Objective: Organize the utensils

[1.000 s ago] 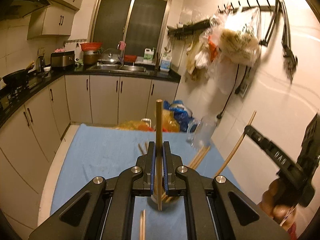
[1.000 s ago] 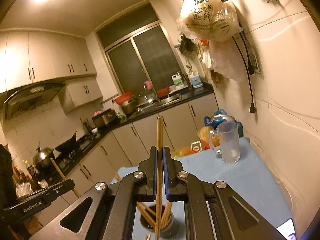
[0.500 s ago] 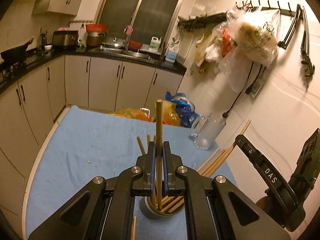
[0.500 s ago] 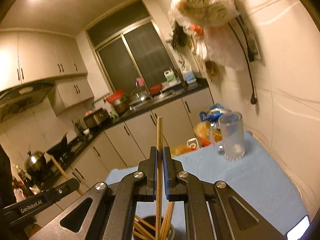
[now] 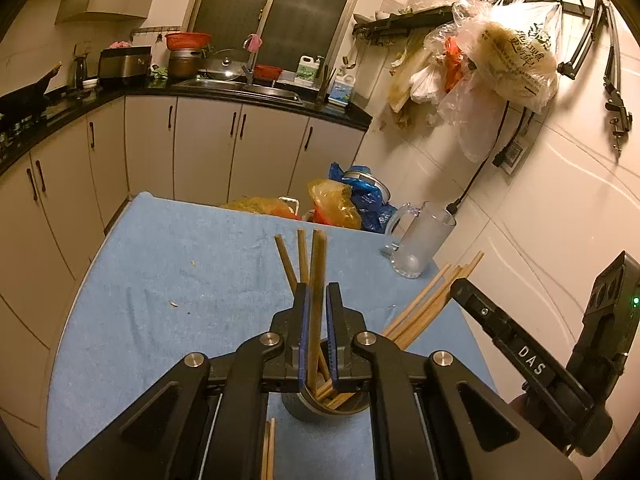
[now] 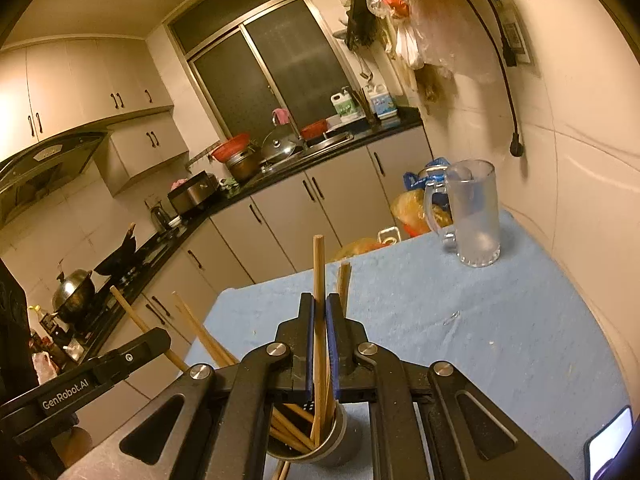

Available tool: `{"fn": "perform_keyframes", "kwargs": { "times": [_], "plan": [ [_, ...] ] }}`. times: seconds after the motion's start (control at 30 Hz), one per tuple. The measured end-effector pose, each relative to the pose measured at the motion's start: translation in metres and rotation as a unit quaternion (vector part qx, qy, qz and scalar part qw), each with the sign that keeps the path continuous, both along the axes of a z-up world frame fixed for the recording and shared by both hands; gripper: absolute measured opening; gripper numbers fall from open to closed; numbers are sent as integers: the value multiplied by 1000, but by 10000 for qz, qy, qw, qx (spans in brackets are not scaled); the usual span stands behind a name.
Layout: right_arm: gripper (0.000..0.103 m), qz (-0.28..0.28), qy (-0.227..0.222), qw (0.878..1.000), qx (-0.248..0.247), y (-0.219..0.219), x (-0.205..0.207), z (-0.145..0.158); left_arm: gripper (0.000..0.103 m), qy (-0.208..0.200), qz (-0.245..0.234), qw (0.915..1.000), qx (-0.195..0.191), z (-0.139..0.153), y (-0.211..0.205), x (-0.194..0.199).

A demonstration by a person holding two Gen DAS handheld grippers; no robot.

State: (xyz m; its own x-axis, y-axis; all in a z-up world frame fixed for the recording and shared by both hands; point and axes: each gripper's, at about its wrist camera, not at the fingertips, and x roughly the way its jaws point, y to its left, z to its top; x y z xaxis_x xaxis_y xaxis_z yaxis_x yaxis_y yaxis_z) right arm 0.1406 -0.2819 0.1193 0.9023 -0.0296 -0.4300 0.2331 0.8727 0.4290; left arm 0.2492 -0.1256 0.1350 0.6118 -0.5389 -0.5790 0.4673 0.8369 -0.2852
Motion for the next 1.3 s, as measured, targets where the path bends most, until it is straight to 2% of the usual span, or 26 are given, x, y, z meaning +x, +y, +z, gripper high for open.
{"fn": "perform_keyframes", "kwargs": {
  "times": [0.07,0.1,0.2,0.37,0.47,0.6,0.7,0.8,0.9,1.0,1.07,1.3],
  "plan": [
    [8,20,-58,10000,19,-1,-6,5,27,-75,10,10000,-27,4,4,-5],
    [10,28,-89,10000,4,-1,-9,7,30,-134,32,9999,-34,7,6,-9],
    [16,39,-182,9998,-6,0,-21,14,30,-230,22,9997,-87,14,15,-19],
    [18,172,-236,9996,26,3,-50,18,30,-308,39,9995,-77,16,40,-43],
    [18,335,-152,9993,29,13,-70,6,30,-299,73,9995,-12,6,58,-60],
    [18,599,212,9979,137,28,-87,-28,30,-18,72,9999,79,-25,79,-79],
    [18,918,636,9934,275,43,-93,-63,30,311,43,9989,342,-60,87,-88],
    [18,1134,1061,9867,483,53,-95,-97,30,792,-64,9949,616,-94,89,-88],
    [18,1224,1350,9814,599,60,-96,-117,30,1369,-259,9867,836,-122,83,-79],
    [18,1197,1516,9793,605,61,-96,-126,29,1649,-403,9809,952,-136,72,-71],
    [18,1169,1520,9796,608,60,-96,-125,22,1745,-457,9777,1077,-140,62,-64],
    [18,1093,1511,9806,597,55,-99,-122,14,1822,-516,9704,1497,-156,28,-45]
  ]
}}
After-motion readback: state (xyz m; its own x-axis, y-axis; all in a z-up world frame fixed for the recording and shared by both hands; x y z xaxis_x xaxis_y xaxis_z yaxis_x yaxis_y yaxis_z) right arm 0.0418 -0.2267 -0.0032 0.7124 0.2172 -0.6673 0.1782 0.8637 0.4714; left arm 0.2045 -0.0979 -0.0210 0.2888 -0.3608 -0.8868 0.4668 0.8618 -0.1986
